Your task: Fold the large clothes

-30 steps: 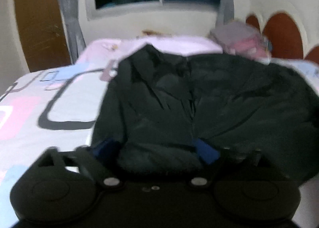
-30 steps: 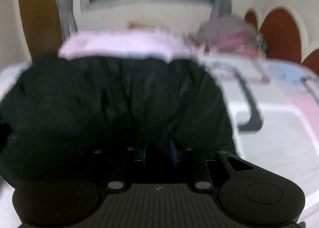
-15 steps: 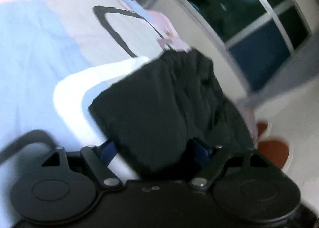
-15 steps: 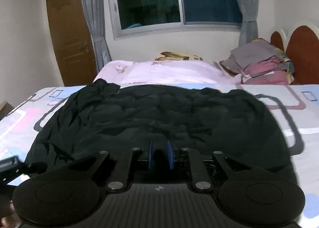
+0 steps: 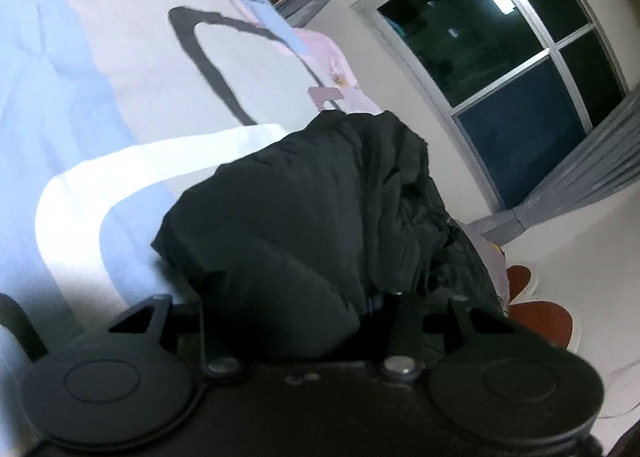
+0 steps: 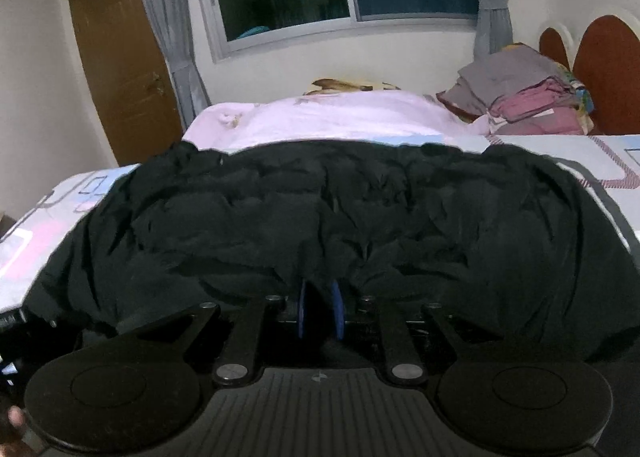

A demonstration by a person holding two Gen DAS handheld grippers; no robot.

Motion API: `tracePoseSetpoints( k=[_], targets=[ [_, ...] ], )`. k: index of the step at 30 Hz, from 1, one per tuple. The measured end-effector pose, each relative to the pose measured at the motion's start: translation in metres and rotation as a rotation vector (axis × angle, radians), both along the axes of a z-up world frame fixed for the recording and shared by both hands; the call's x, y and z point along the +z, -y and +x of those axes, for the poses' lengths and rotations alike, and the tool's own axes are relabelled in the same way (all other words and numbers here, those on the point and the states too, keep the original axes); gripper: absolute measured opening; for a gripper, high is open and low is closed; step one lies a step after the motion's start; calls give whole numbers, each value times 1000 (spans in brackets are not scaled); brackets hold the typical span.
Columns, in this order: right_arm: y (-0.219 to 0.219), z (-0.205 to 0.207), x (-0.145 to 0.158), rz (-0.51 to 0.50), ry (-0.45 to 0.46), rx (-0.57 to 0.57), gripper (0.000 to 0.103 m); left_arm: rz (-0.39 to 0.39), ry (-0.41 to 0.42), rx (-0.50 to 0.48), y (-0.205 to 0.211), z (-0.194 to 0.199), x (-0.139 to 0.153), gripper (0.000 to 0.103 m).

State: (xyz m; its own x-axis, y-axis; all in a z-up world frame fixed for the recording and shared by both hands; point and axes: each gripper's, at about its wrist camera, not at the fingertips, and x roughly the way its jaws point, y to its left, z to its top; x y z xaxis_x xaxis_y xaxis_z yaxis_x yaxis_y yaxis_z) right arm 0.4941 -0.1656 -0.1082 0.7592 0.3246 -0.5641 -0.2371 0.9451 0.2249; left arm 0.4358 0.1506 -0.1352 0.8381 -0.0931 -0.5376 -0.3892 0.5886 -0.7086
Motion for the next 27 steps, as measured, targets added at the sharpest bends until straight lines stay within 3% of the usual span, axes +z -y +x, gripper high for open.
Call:
tracePoseSetpoints(
  k=[3, 7, 12, 14, 17, 19, 23, 27],
  targets=[
    [-4, 4, -4, -10, -31, -11, 13, -2, -1, -19, -2, 8, -3, 53],
    [-11, 11, -7, -39, -62, -21, 13, -5, 25, -40, -4, 8, -2, 42],
    [-14, 15, -14, -60, -72, -28, 13, 86, 57, -82, 4, 9, 12, 30],
    [-13, 14, -16, -55, -69, -31, 13, 104, 62, -100, 3, 11, 15, 32],
    [-13, 11, -17, -51, -66, -34, 13, 84, 24, -84, -2, 15, 8, 46],
    [-14, 10, -17, -51, -66, -36, 13, 72, 26, -72, -4, 18, 5, 47],
    [-13, 10, -15, -55, -70, -33, 13, 93, 59, -101, 0, 22, 12, 30],
    [-10, 10, -17, -40, -73, -36, 13, 153, 111, -152, 7, 20, 31, 23]
  ],
)
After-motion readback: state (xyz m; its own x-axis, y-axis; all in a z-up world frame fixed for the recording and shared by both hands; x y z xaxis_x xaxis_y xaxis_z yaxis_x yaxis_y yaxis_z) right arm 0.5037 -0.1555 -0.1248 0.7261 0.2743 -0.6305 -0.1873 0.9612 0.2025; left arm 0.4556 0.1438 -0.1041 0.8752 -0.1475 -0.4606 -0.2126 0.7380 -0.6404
